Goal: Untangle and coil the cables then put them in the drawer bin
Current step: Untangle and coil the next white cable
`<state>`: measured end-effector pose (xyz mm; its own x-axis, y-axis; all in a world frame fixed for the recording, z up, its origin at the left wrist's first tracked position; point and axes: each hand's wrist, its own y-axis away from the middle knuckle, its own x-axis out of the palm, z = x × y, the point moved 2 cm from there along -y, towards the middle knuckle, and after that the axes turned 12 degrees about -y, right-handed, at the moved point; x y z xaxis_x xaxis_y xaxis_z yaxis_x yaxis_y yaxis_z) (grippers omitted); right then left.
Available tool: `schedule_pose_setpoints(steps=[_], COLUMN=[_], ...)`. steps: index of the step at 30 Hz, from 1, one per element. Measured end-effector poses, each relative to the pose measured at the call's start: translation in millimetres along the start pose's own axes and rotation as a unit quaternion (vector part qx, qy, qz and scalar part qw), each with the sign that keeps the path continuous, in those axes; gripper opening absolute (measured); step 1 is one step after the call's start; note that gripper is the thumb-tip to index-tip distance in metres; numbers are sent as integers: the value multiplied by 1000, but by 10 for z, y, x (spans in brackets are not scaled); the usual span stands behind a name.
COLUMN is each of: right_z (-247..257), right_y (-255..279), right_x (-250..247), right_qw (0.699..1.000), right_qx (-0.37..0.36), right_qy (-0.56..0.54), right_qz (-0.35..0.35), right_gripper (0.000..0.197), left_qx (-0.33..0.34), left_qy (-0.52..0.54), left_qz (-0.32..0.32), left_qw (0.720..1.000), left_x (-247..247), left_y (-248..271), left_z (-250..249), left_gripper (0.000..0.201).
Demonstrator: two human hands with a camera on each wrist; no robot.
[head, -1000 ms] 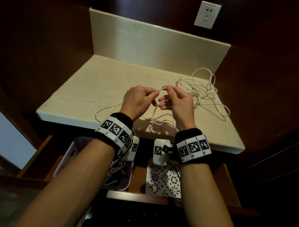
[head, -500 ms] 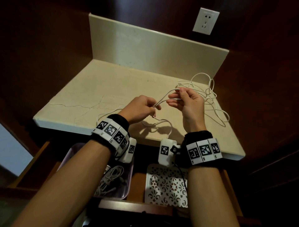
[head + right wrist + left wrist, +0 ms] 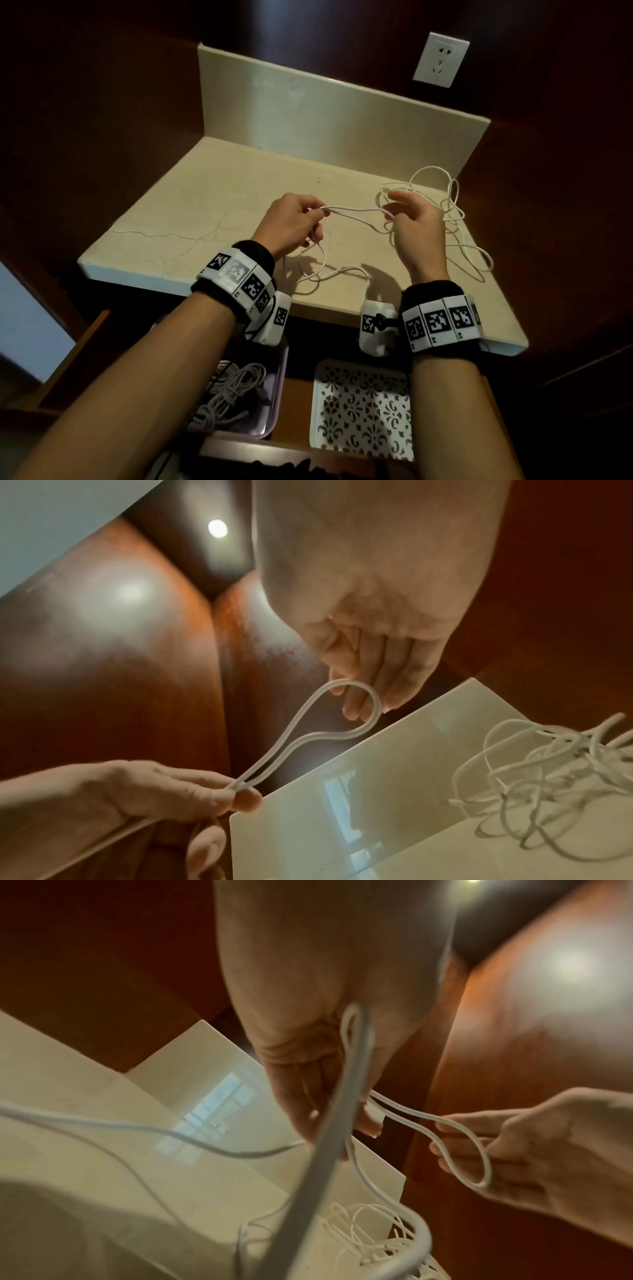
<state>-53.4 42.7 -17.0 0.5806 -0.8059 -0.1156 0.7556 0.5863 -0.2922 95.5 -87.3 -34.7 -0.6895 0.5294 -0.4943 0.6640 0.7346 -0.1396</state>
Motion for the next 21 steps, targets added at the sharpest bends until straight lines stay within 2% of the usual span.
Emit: schedule_pose_setpoints(steps=[2, 6, 8, 10, 15, 18, 21], right_z=[106, 221, 195, 173, 204, 235, 236], right_y=[17, 14, -8, -41, -145, -210, -257], right_x=[87, 283, 334, 355, 264, 218, 216], right_qw=[995, 955, 932, 928, 933, 948, 964], right_qx=[-21, -24, -17, -24, -54, -57, -37], right_qy=[67, 217, 262, 265, 233, 173, 111], right_qz=[74, 201, 250, 261, 269, 260, 237], right_gripper=[47, 23, 36, 40, 32, 25, 27], left_qx=[3, 21, 33, 33, 27, 16, 10], left_qy=[-16, -9, 2, 18, 19, 22, 33], left_qz=[-10, -34, -48, -44, 20, 25, 26], left_qw=[1000, 999, 998, 998, 999, 999, 999], left_x=[-10, -35, -65, -106, -182, -189, -181], left_y=[-22, -44, -62, -87, -91, -79, -79], left_z=[3, -53, -86, -84, 15, 64, 64], left_gripper=[18, 19, 19, 20, 25, 23, 21])
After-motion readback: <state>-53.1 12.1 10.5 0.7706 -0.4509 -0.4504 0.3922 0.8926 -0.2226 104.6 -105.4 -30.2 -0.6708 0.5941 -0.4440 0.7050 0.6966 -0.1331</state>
